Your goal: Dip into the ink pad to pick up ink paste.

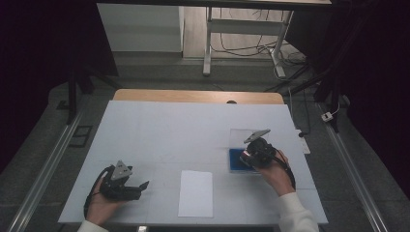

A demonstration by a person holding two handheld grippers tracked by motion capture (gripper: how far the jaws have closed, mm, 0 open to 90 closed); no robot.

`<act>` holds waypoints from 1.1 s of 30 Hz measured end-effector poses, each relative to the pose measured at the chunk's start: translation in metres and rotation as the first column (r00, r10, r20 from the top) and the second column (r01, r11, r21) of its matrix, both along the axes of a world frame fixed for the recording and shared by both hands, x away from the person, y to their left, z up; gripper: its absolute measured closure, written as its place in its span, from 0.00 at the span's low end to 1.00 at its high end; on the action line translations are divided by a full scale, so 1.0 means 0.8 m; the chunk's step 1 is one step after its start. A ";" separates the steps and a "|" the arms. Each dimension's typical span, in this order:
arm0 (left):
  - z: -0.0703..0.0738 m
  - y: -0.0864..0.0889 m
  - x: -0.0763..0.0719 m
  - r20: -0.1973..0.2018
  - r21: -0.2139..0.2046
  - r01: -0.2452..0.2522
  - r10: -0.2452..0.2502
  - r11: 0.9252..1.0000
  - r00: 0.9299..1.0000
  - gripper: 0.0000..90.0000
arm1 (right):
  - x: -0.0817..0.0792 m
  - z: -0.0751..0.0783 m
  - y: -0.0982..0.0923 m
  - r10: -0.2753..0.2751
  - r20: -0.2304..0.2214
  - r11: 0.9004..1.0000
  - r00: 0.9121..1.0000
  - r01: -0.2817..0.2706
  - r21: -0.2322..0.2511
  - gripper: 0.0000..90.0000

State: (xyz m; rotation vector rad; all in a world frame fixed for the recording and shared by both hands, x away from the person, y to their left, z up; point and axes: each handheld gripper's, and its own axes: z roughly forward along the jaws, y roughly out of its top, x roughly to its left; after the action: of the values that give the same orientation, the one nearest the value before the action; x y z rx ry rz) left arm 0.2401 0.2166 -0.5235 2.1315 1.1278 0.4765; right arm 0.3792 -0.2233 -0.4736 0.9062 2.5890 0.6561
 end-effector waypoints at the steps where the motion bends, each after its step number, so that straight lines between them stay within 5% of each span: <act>1: 0.000 0.000 0.000 0.000 0.000 0.000 0.000 1.000 1.000 0.20 | -0.001 0.002 -0.002 0.001 0.004 1.000 1.000 -0.001 0.017 0.78; 9: 0.000 0.001 0.000 0.003 0.000 -0.001 0.001 1.000 1.000 0.20 | -0.003 0.017 -0.017 -0.027 0.001 0.990 1.000 0.027 0.140 0.78; 33: 0.001 0.001 0.000 0.006 -0.001 -0.001 0.001 1.000 1.000 0.20 | -0.020 0.047 -0.011 0.047 0.062 0.961 0.997 -0.062 0.271 0.78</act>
State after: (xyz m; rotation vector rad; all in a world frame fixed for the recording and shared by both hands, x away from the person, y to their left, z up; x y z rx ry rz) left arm 0.2400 0.2174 -0.5229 2.1272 1.1256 0.4821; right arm 0.3633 -0.2317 -0.4364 0.8841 2.5219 1.0589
